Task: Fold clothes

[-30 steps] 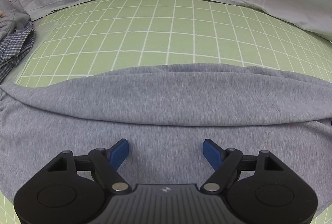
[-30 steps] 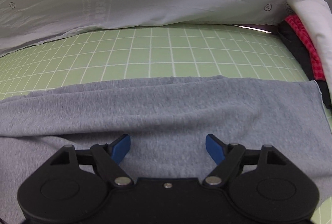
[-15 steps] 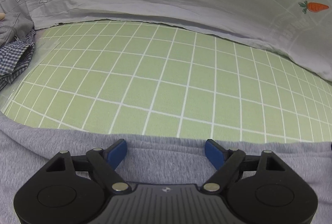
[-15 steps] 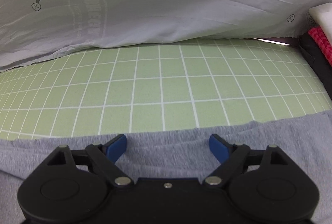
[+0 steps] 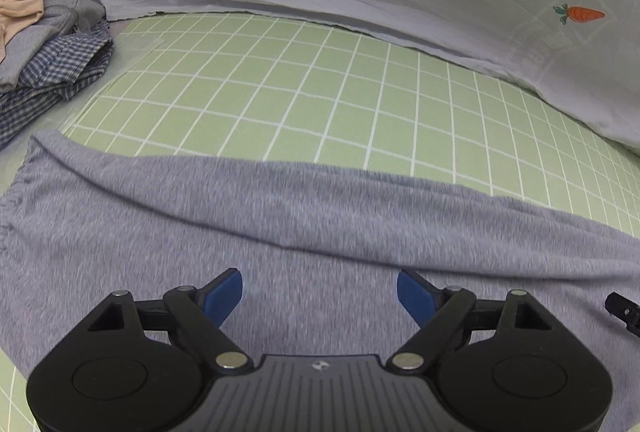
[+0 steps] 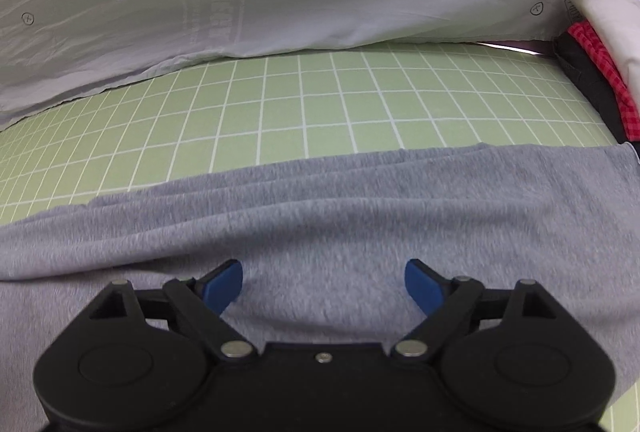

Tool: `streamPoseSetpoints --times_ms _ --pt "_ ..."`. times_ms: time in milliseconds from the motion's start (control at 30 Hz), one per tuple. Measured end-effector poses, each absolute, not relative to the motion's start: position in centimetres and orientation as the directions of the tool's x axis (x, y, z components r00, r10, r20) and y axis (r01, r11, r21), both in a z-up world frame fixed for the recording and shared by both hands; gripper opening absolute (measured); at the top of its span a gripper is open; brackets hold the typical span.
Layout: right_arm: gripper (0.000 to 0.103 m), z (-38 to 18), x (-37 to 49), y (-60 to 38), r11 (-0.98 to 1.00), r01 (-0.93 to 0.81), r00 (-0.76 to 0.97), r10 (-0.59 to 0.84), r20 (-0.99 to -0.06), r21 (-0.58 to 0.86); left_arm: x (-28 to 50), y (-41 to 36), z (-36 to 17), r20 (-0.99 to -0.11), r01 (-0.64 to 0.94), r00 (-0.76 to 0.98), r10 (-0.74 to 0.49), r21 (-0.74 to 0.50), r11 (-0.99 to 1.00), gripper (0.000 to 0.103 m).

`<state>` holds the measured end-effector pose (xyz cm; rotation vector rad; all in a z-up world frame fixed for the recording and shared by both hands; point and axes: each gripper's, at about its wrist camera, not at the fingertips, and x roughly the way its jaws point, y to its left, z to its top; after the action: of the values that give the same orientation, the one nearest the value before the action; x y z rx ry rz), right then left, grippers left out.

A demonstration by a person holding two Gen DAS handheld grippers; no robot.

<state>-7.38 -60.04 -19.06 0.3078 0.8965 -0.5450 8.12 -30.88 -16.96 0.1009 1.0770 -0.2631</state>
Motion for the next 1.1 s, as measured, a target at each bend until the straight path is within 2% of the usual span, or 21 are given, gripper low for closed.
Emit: streamPoseSetpoints --times_ms 233,300,533,600,767,1100 --pt "0.089 -19.6 -6.8 -59.2 0.84 0.543 0.497 -0.31 -0.811 0.011 7.9 -31.9 -18.5 -0.893 0.282 0.423 -0.155 -0.033 0.959 0.085" --pt "0.09 -19.9 -6.2 -59.1 0.843 0.537 0.493 -0.311 -0.812 0.003 8.5 -32.7 -18.7 -0.888 0.29 0.437 -0.145 -0.014 0.957 0.088" --pt "0.095 -20.3 -3.7 -60.1 0.85 0.527 0.512 -0.308 -0.802 0.01 12.0 -34.7 -19.0 -0.855 0.305 0.496 -0.15 0.009 0.952 0.091" --pt "0.1 -20.4 -2.9 -60.6 0.846 0.532 0.517 -0.312 -0.797 0.014 13.1 -35.2 -19.2 -0.848 0.304 0.508 -0.15 0.014 0.953 0.091" --pt "0.101 -20.5 -1.0 -61.4 0.841 0.541 0.522 -0.326 -0.789 0.011 14.9 -35.8 -19.1 -0.84 0.282 0.521 -0.151 0.002 0.959 0.093" --pt "0.1 -17.7 -3.4 -57.2 0.862 0.506 0.554 -0.301 -0.776 0.027 11.2 -30.1 -14.1 -0.8 0.2 0.573 -0.179 -0.075 0.977 0.093"
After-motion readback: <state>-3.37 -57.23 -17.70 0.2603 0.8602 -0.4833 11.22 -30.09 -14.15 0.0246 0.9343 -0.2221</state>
